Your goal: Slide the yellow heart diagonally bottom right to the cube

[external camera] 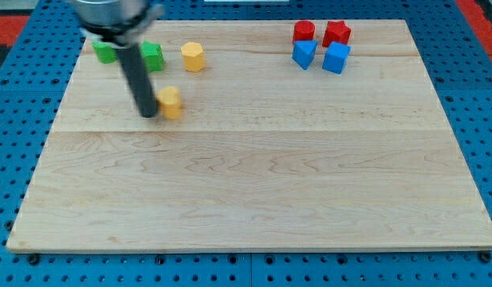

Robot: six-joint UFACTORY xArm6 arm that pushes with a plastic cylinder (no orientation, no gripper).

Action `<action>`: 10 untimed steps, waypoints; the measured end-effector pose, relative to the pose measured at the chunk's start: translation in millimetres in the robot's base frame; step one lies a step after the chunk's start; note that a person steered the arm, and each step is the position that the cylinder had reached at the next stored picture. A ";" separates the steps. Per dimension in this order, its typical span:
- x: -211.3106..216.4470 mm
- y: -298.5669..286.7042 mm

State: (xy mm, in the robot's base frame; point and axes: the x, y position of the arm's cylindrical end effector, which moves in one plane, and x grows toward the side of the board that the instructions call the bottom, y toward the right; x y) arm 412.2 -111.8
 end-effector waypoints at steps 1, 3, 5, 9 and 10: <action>-4.3 57.7; -51.3 32.9; -2.0 197.1; 42.2 246.3; 37.4 255.3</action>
